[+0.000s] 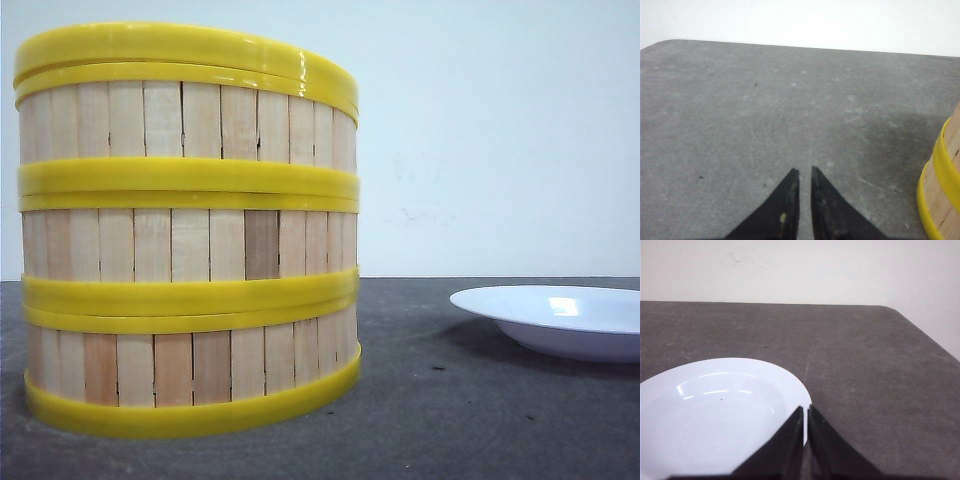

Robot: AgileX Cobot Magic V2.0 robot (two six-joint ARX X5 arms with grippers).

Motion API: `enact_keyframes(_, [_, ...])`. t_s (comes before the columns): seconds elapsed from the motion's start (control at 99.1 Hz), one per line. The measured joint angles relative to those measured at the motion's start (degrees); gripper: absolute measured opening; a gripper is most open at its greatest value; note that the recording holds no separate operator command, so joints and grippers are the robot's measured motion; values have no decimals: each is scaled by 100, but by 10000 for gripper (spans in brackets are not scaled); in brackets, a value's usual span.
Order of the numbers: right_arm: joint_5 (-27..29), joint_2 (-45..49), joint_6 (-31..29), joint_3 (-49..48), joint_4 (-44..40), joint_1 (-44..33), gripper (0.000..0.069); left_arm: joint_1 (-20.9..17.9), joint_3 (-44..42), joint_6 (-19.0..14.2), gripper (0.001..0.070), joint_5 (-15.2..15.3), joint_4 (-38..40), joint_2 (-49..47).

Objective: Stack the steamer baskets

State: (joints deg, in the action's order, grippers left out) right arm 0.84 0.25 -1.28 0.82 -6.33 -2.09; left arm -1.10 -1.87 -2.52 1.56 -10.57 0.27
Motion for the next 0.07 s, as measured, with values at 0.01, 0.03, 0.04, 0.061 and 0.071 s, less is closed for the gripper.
enact_keyframes(0.01, [0,0,0,0,0,0,7,0,0,0,14,0,0,0])
enact_keyframes(0.03, [0,0,0,0,-2,0,7,0,0,0,14,0,0,0])
enact_keyframes(0.04, [0,0,0,0,0,0,7,0,0,0,14,0,0,0])
enact_keyframes(0.061, [0,0,0,0,0,0,7,0,0,0,14,0,0,0])
enact_keyframes(0.071, [0,0,0,0,0,0,7,0,0,0,14,0,0,0])
